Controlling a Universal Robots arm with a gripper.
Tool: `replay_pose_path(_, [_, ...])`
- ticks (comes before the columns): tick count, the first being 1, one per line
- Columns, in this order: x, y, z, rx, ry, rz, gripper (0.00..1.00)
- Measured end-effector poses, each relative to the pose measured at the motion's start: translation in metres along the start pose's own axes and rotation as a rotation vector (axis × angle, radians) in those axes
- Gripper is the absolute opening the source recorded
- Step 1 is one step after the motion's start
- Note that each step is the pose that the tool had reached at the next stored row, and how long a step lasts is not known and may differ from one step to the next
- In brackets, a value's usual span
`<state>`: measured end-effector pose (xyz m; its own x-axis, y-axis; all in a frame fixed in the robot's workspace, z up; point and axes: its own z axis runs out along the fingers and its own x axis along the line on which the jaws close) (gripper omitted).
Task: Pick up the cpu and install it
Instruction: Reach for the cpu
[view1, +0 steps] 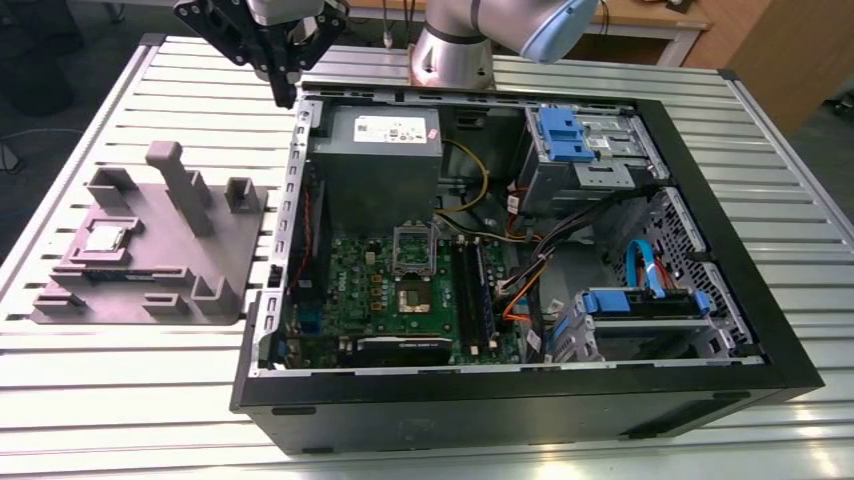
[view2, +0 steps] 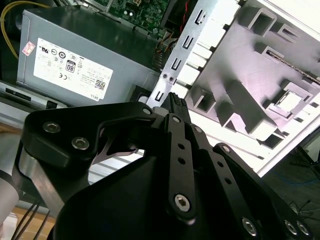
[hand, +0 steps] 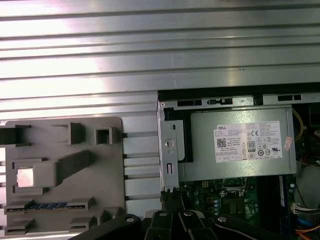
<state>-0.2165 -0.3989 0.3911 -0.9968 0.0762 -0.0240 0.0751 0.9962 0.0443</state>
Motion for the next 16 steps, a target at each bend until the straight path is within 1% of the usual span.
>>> replay_pose_path(16, [0.0053,-0.0004,-0.0001,0.0000,0.0000,0.000,0.11])
